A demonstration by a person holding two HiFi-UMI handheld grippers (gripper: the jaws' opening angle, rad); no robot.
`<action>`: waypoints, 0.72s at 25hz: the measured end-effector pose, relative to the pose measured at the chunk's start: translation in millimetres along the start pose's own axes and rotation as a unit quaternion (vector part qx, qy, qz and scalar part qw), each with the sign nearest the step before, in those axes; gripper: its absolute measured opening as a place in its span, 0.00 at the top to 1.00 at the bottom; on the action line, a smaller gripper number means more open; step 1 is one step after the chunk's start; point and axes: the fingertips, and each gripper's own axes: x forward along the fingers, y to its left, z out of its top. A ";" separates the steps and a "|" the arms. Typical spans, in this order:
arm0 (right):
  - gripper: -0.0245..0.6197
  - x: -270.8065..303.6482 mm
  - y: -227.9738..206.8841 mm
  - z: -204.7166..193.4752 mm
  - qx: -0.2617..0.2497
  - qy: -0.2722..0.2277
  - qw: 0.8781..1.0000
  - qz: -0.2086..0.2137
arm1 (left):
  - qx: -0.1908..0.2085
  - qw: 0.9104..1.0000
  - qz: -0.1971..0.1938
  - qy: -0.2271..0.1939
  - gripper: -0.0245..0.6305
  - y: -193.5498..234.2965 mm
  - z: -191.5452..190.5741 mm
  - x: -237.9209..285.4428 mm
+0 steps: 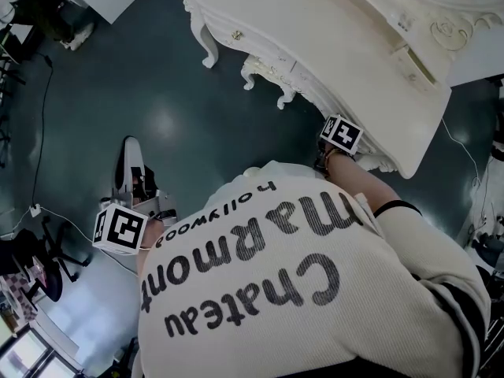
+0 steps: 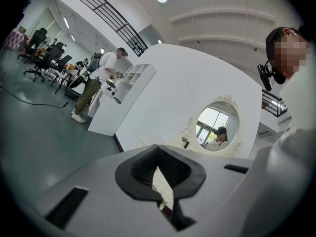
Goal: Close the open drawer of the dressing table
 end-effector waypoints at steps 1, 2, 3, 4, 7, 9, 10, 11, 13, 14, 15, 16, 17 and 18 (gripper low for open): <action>0.77 0.0 0.2 0.3 -0.001 0.000 1.000 0.000 | 0.000 1.000 0.000 0.000 0.95 0.2 0.4 0.5; 0.77 0.0 0.4 0.6 -0.001 0.001 1.000 -0.001 | -0.001 1.000 0.000 0.000 0.95 0.4 0.7 0.9; 0.77 -0.1 0.6 0.8 -0.002 0.001 1.000 -0.001 | -0.001 1.000 0.000 0.001 0.95 0.6 0.9 1.3; 0.77 -0.1 0.7 0.7 -0.002 0.001 1.000 -0.002 | -0.001 1.000 0.000 0.001 0.95 0.8 1.0 1.7; 0.77 0.1 0.5 0.8 0.000 0.002 1.000 -0.005 | -0.001 1.000 0.000 0.001 0.95 0.5 1.0 3.4; 0.77 0.6 0.7 1.6 -0.001 0.003 1.000 -0.006 | -0.001 1.000 0.001 0.000 0.95 0.2 1.5 4.5; 0.77 0.8 0.8 2.1 -0.001 0.004 1.000 -0.007 | -0.001 1.000 0.001 0.000 0.95 0.0 1.8 4.7; 0.77 0.8 0.6 2.3 -0.002 0.006 1.000 -0.008 | 0.000 1.000 0.001 0.000 0.95 -0.1 1.9 4.9; 0.77 0.6 -0.2 2.3 -0.001 0.008 1.000 -0.007 | 0.000 1.000 0.001 0.000 0.95 -0.1 1.6 5.2; 0.77 0.7 -0.7 2.2 0.000 0.008 1.000 -0.005 | 0.000 1.000 0.002 0.000 0.95 0.2 1.4 5.2; 0.77 0.8 -0.8 2.1 0.001 0.009 1.000 -0.004 | 0.000 1.000 0.003 0.000 0.95 0.8 1.5 5.1; 0.77 0.8 -0.6 2.3 0.003 0.009 1.000 -0.003 | 0.000 1.000 0.004 0.000 0.95 1.2 1.7 4.9; 0.77 0.9 -0.3 2.5 0.005 0.010 1.000 -0.005 | 0.000 1.000 0.004 0.001 0.95 1.3 1.8 4.7; 0.77 0.8 -0.3 2.6 0.008 0.011 1.000 -0.007 | 0.000 1.000 0.005 0.001 0.95 1.0 1.8 4.5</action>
